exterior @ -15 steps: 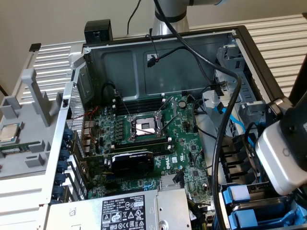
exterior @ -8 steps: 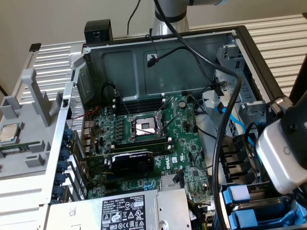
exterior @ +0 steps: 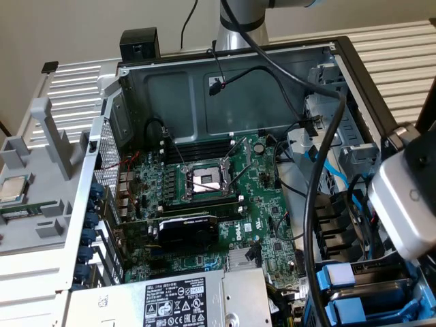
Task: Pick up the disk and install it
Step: 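Insert the second disk wire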
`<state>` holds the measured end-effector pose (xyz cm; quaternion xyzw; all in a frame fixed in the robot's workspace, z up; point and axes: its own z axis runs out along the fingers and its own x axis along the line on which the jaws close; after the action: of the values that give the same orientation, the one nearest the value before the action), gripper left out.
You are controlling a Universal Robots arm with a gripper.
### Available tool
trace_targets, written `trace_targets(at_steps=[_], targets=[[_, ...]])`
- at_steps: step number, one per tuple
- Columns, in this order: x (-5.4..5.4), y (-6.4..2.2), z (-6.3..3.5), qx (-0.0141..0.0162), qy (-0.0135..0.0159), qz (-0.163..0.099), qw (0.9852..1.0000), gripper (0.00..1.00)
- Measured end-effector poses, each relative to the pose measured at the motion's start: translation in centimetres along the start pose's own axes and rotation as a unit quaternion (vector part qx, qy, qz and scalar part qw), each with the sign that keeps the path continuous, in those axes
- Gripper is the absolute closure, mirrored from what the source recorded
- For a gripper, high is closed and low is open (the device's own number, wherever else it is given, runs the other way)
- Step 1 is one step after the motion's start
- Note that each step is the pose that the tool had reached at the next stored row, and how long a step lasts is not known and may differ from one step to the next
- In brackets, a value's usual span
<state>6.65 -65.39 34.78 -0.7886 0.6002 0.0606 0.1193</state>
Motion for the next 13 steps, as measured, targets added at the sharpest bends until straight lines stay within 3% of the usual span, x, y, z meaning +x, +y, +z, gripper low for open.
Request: trace_targets(at_steps=[6,8,10,11,13], targets=[[-0.2,-0.08,-0.55,-0.0038,0.0112,0.000,0.9999,0.83],[-0.4,-0.12,-0.75,-0.0054,0.0163,0.000,0.9999,0.83],[-0.6,-0.19,-0.80,-0.0084,0.0256,0.000,0.9996,0.83],[-0.8,-0.23,-0.77,-0.0106,0.0325,-0.001,0.9994,0.83],[-1.0,-0.31,-0.71,-0.0159,0.0493,-0.001,0.9987,0.83]])
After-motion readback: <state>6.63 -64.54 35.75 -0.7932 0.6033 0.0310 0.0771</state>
